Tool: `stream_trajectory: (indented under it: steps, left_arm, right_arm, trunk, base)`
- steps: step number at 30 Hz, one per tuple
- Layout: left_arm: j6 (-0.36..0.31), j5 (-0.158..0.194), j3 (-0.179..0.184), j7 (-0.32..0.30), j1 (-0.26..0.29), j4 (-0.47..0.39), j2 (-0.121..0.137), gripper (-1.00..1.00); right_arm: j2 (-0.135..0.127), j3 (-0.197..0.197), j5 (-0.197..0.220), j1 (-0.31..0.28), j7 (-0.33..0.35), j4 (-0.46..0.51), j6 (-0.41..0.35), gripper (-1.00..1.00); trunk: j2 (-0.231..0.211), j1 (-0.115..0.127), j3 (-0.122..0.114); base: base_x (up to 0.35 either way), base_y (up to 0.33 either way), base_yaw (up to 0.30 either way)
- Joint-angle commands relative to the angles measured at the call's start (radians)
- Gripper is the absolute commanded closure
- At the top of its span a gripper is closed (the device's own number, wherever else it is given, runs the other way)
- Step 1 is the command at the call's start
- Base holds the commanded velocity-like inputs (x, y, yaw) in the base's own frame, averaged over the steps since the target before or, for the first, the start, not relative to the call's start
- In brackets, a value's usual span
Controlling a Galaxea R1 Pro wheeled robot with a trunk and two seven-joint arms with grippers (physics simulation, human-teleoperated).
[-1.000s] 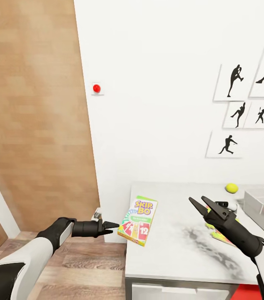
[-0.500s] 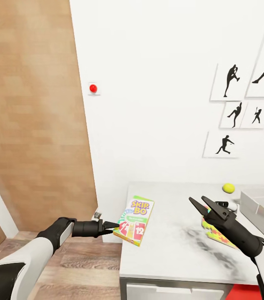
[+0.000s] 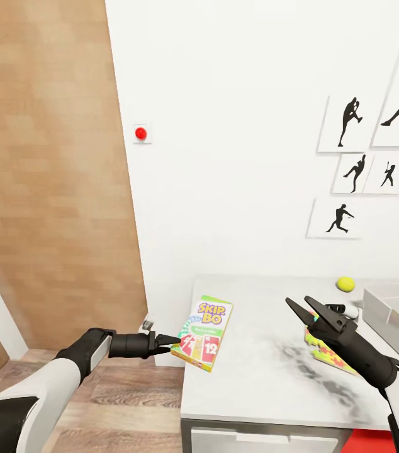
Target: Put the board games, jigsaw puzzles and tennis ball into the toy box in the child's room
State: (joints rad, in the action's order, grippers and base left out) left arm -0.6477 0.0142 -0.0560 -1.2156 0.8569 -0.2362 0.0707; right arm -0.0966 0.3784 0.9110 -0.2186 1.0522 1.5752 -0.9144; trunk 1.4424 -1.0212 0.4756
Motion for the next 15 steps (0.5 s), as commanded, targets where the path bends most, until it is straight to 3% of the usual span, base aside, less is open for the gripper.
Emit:
stream_trajectory:
  steps: [1, 15]
  left_arm:
    - [-0.010, 0.000, -0.004, -0.002, 0.001, 0.000, 0.000, -1.00]
    - [-0.010, 0.000, -0.004, -0.002, 0.001, 0.000, -0.001, -1.00]
  right_arm:
    - [0.000, 0.001, 0.001, -0.001, 0.002, 0.000, -0.004, -1.00]
    - [0.000, 0.001, 0.000, -0.001, 0.003, -0.001, -0.004, -1.00]
  trunk:
    - [0.001, 0.000, 0.001]
    - [0.001, 0.000, 0.001]
  base:
    - [0.000, -0.007, 0.000]
    - [0.000, -0.051, 0.000]
